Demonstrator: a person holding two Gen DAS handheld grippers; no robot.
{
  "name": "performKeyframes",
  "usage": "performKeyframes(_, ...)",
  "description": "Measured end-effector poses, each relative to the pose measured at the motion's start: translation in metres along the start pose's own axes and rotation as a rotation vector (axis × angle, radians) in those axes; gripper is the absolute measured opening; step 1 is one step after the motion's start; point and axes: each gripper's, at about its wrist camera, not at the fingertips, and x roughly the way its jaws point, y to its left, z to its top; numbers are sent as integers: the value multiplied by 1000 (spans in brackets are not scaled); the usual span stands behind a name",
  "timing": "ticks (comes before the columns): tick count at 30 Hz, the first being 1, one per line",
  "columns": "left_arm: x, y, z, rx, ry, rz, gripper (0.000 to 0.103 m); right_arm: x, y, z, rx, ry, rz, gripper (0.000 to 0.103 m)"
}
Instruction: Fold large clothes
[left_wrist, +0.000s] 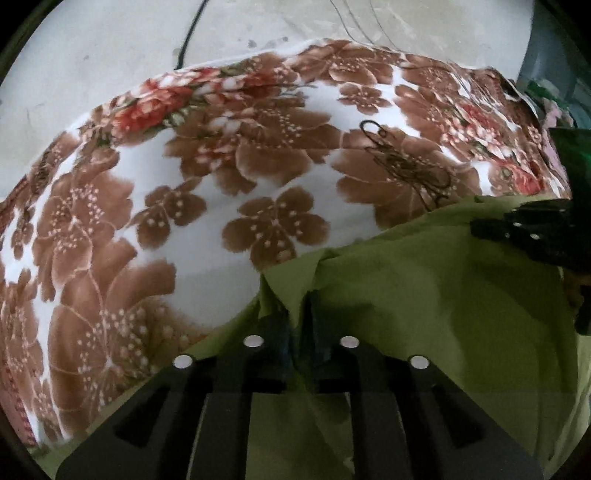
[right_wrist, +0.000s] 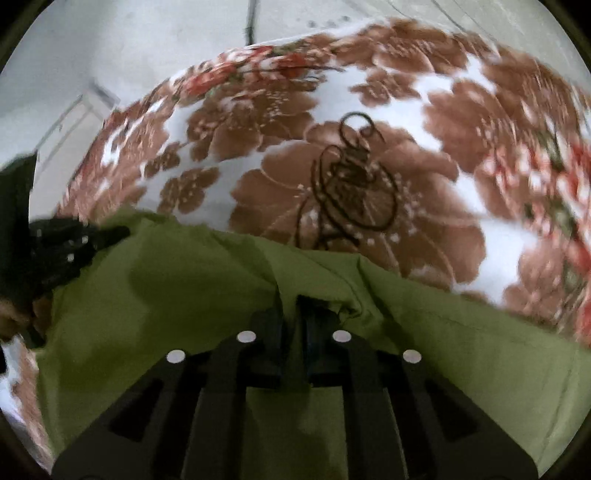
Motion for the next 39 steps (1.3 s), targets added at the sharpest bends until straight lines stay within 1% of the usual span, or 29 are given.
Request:
performKeyframes(1,-5,-1,-2,-10,-9,4,34,-10,3,-1,-20,-4,14,22)
performKeyframes(2,-16,-2,-6,-14,-28,20,53,-18,4,-3,-18,-13,27,30)
performKeyframes(3,-29,-5,-11,-14,-53,51,58,-28,6,-5,-11,-24,21,38)
performKeyframes(4,-40,-7,-16,-13,-68,101,60,-35,9,-8,-8,-27,-7,43)
performKeyframes(5,-48,-9,-20,-15,-77,136,63,-43,14,-13,1,-27,-54,56)
performKeyframes(6,-58,-11,-24,-26,-89,171,67,-49,18,-17,14,-30,-77,62)
performKeyframes(7,-70,-16,-30,-62,-102,183,69,-53,21,-20,27,-34,-95,64)
performKeyframes(9,-91,-28,-43,-146,-130,138,75,-64,34,-31,50,-48,-125,70)
performKeyframes(11,-97,-44,-55,-168,-134,114,78,-67,47,-41,44,-54,-144,72)
performKeyframes(15,-84,-82,-80,-96,-128,96,78,-61,64,-59,18,-45,-149,73)
performKeyframes(17,-77,-90,-89,-103,-159,58,78,-53,67,-69,8,-35,-171,73)
performKeyframes(20,-56,-93,-99,-100,-120,37,79,-38,62,-86,16,-19,-177,73)
performKeyframes(22,-39,-92,-109,-80,-82,55,80,-32,60,-95,0,-13,-188,73)
performKeyframes(23,-33,-92,-114,-64,-67,77,81,-28,58,-100,-13,-11,-188,73)
performKeyframes(24,-27,-91,-118,-39,-54,122,83,-25,55,-104,-27,-6,-198,70)
performKeyframes(25,-26,-88,-121,-39,-55,132,84,-24,54,-105,-36,-2,-205,65)
performKeyframes(26,-28,-79,-124,-71,-63,130,87,-25,50,-106,-39,0,-194,63)
performKeyframes(27,-28,-72,-125,-102,-51,137,88,-28,47,-106,-36,-1,-185,62)
performKeyframes(28,-29,-65,-125,-132,-35,119,88,-32,44,-106,-38,4,-189,62)
performKeyframes(30,-42,-57,-121,-173,-32,116,86,-43,41,-104,-29,6,-178,63)
performKeyframes(31,-50,-55,-117,-180,-42,114,87,-49,41,-104,-16,0,-172,65)
performKeyframes(33,-74,-54,-110,-184,-88,103,87,-74,40,-103,27,-38,-151,77)
performKeyframes(34,-89,-56,-105,-186,-115,94,88,-81,41,-103,40,-52,-145,79)
performKeyframes(36,-109,-64,-99,-191,-154,60,92,-95,48,-107,68,-63,-130,81)
performKeyframes(38,-112,-77,-96,-175,-161,26,94,-93,59,-116,55,-44,-132,81)
performKeyframes(39,-105,-88,-98,-144,-153,19,94,-87,63,-123,40,-31,-145,81)
